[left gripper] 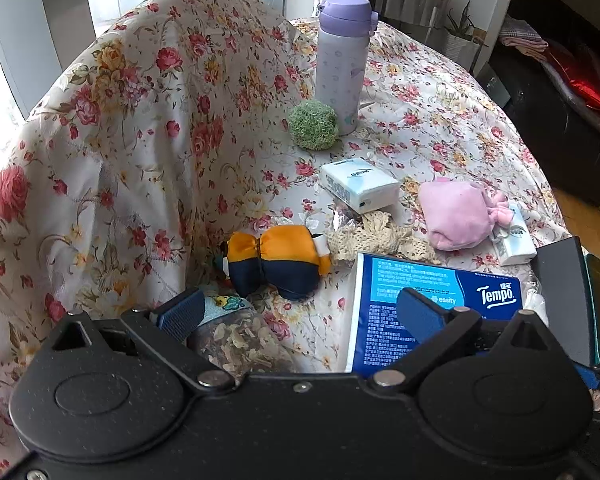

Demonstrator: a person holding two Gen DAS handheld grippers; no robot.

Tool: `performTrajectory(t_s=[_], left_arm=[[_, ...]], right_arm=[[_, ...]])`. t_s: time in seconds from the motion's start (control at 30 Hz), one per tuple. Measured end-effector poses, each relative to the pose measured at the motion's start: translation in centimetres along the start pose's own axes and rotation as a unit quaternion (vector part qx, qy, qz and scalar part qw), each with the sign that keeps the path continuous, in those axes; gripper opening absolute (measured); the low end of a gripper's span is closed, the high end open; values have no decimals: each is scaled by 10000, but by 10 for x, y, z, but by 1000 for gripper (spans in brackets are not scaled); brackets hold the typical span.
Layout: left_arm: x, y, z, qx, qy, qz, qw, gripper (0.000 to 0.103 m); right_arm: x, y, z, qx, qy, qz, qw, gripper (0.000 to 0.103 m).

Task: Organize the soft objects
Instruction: 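Lift the clear bag with the right tool while the left tool reaches toward a blue mask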

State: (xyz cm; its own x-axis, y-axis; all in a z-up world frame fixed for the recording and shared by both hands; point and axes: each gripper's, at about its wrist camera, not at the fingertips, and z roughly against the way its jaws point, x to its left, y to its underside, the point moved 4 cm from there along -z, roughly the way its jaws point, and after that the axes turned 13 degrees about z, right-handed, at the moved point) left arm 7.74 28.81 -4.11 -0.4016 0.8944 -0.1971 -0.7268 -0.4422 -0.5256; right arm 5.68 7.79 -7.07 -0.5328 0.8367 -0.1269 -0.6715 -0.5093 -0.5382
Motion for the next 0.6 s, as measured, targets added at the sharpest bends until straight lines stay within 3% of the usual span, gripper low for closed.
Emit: performTrajectory(t_s=[0.07,0.13,0.17,0.3,0.6], left_arm=[[-1,1,1,-11,3,-25,10000,99],[-2,1,1,-14,7,-49,10000,99],[-3,2,1,-10,23,-53,10000,99],[-9,7,3,32,142,-96,9998,99],[-53,41,15,163,623,-814,9946,99]], right_arm=[[2,0,-1,0,20,81,10000,40],[3,-1,-2,10,-15,124,9999,32],[4,-1,-3,31,-76,111,9999,22],[5,0,-3,48,-44,99,9999,15],[-26,-7,49,-628,55,-611,9961,14]])
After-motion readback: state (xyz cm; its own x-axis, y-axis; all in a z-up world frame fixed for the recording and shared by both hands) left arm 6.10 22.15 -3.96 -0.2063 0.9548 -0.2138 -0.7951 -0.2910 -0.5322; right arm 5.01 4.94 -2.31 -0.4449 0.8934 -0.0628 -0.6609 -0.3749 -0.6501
